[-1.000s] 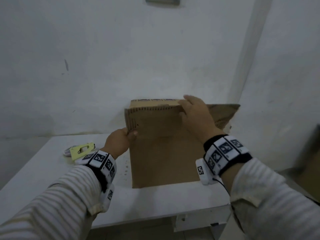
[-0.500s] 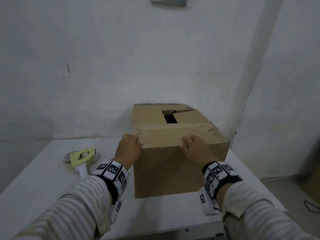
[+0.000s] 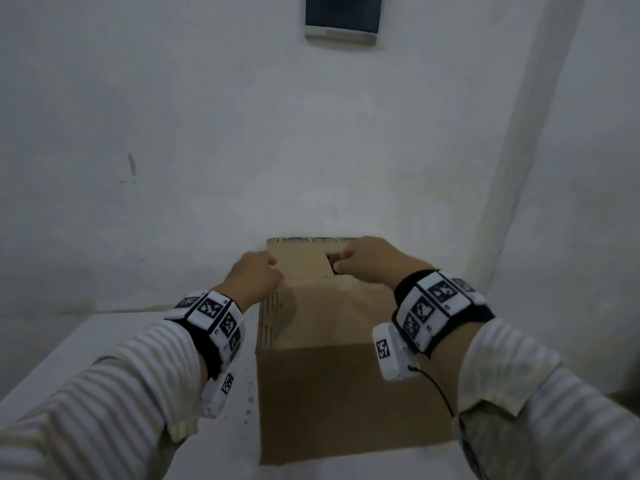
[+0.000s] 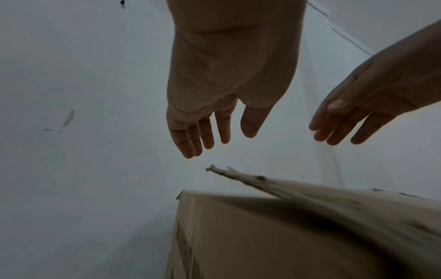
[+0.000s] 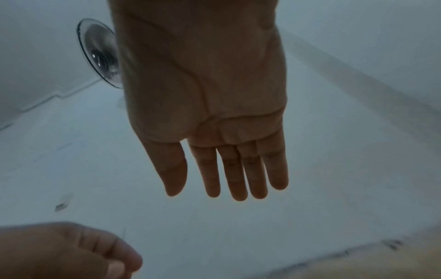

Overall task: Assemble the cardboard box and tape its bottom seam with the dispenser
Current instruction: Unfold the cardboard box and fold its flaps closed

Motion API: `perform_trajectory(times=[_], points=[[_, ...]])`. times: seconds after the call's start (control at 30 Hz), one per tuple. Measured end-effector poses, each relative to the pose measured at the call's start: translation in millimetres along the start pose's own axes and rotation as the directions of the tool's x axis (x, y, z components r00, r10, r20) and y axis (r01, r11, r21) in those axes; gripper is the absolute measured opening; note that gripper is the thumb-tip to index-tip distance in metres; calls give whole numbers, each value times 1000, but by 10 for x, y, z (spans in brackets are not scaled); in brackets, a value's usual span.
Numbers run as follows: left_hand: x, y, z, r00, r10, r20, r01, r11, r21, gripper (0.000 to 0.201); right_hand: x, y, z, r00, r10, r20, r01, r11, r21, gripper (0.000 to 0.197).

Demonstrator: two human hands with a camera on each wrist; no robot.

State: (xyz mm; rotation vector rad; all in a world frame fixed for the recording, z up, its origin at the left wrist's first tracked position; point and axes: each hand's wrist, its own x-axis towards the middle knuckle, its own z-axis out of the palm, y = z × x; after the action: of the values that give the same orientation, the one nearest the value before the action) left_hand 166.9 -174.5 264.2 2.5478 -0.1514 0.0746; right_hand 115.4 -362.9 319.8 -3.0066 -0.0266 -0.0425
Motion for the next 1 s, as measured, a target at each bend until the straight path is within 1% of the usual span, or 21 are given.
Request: perform_trajectory(times=[0.1,0.13,0.17,0.2,0.23,0.27,0.33,0.4,0.47,0.5,0.53,0.57,0.6,0.67,0.7,0.77,0.83,0.87,0.93,1.0], points=[[364,83,-59,1000,-19,5,19,1000,24,44,356,71,-242,997,-77,-27,77,997,20,39],[493,98,-64,999,-37,16,37,999,29,36,478,120,-281,995,-95,-29,95,995,22,41],[633,103,-63,998,-64,28,63,997,46,17,584,167,-300,995,-103,-14,103,995,14,43],[756,101,-46,997,-73,25,72,997,38,13,693,224,-292,993,-113,17,113,994,7,43],[908,85,-11,995,-100,21,99,994,40,29,815,290,-271,991,-121,58,121,993,8,42],[1025,79,19,993,-115,31,114,993,40,33,938,363,-244,986,-133,96,132,991,16,41],[1211,35,87,985,-164,58,161,986,40,22,1156,513,-177,973,-161,163,159,987,30,40],[1348,-32,182,975,-206,77,202,977,65,20,1317,661,-106,959,-176,223,170,984,44,38],[1453,-76,252,960,-245,138,236,969,79,11,1438,803,-38,941,-172,291,166,985,46,36],[1508,-101,287,953,-255,162,244,966,85,24,1497,872,-6,933,-163,320,158,987,41,36],[1532,-105,308,950,-255,183,241,966,91,41,1550,941,18,928,-149,341,146,989,34,36],[1573,-116,330,940,-264,215,256,964,64,51,1601,1006,36,925,-133,355,130,991,34,36],[1616,-149,351,937,-260,232,266,964,3,53,1644,1062,48,924,-119,363,112,993,41,36],[1690,-210,393,941,-234,243,285,938,-199,45,1707,1137,55,925,-100,368,80,994,69,36],[1725,-237,406,944,-229,237,296,904,-308,41,1727,1156,55,924,-92,370,63,994,91,35],[1790,-276,422,945,-243,220,324,798,-509,32,1760,1165,57,922,-81,379,36,991,126,36],[1833,-308,434,955,-225,194,297,688,-662,18,1792,1144,50,923,-85,374,42,992,122,40],[1844,-313,436,962,-206,182,273,650,-709,13,1805,1124,43,929,-94,357,59,992,107,44],[1869,-317,406,974,-176,139,220,624,-750,15,1838,1076,22,946,-113,303,90,992,90,55],[1888,-332,332,986,-153,65,146,609,-780,16,1879,1024,2,969,-132,211,115,989,90,67]])
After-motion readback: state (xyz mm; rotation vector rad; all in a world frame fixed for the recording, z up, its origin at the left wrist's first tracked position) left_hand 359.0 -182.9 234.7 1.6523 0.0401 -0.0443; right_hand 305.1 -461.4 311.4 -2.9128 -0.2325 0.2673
